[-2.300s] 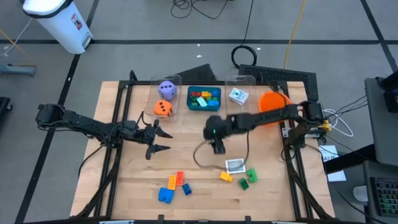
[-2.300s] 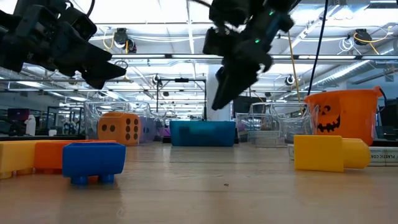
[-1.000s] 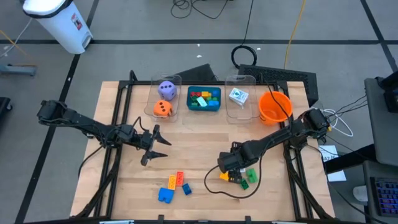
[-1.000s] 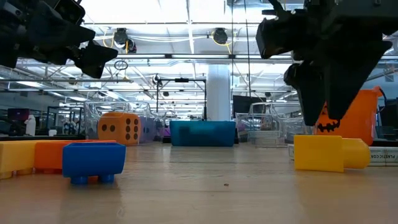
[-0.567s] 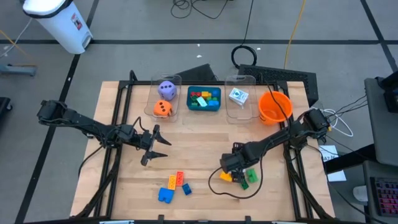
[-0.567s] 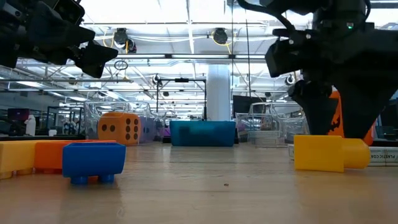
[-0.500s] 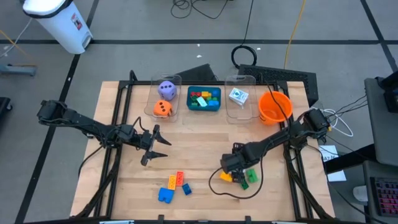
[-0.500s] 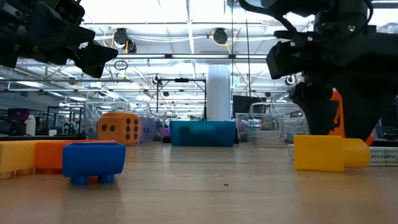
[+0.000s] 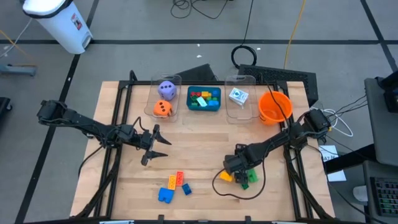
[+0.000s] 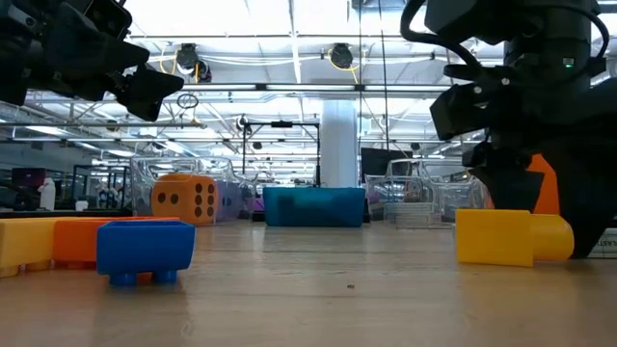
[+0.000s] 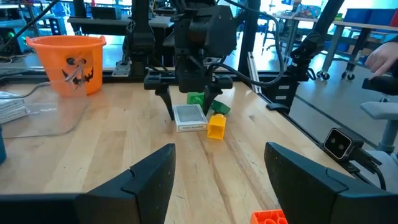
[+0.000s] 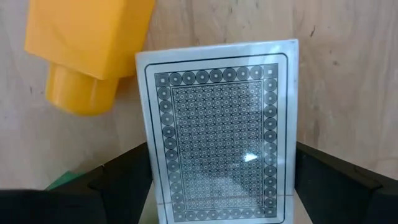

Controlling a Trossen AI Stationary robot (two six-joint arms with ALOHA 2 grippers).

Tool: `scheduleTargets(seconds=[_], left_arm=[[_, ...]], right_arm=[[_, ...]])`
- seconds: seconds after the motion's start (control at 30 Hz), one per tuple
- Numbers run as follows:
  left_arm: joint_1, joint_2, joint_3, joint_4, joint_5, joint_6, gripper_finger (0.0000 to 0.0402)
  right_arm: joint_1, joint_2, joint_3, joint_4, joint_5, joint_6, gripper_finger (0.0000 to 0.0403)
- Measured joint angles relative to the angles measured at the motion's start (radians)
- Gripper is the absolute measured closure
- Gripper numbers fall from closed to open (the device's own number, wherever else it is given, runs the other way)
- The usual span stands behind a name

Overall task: Pick & Place Toys
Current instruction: Put the black deck of cards into the right transparent bin

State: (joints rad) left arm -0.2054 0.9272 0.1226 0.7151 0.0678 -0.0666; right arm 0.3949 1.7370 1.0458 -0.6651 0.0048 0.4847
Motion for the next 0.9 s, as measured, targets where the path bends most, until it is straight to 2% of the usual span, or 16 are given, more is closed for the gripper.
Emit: scheduleTargets(seconds=[0.27, 0.47, 0.63, 0.9], left_arm=[[0.0, 0.0, 0.0, 0.0, -0.001, -0.008, 0.0149], [0.0, 0.0, 0.0, 0.0, -0.001, -0.013, 0.0149], [0.0, 0.0, 0.0, 0.0, -0.048, -0.014, 0.0149], [0.0, 0.0, 0.0, 0.0, -0.052, -0.024, 0.0149]], right_arm=[[-0.017, 0.0, -0.001, -0.002, 0.021, -0.02, 0.0099], [-0.047, 0.003, 0.014, -0.009, 0.018, -0.033, 0.0094], [-0.084, 0.005, 0.05, -0.009, 0.051, -0.098, 0.0096], [-0.148, 0.005, 0.106, -0.023, 0.054, -0.19, 0.0095]])
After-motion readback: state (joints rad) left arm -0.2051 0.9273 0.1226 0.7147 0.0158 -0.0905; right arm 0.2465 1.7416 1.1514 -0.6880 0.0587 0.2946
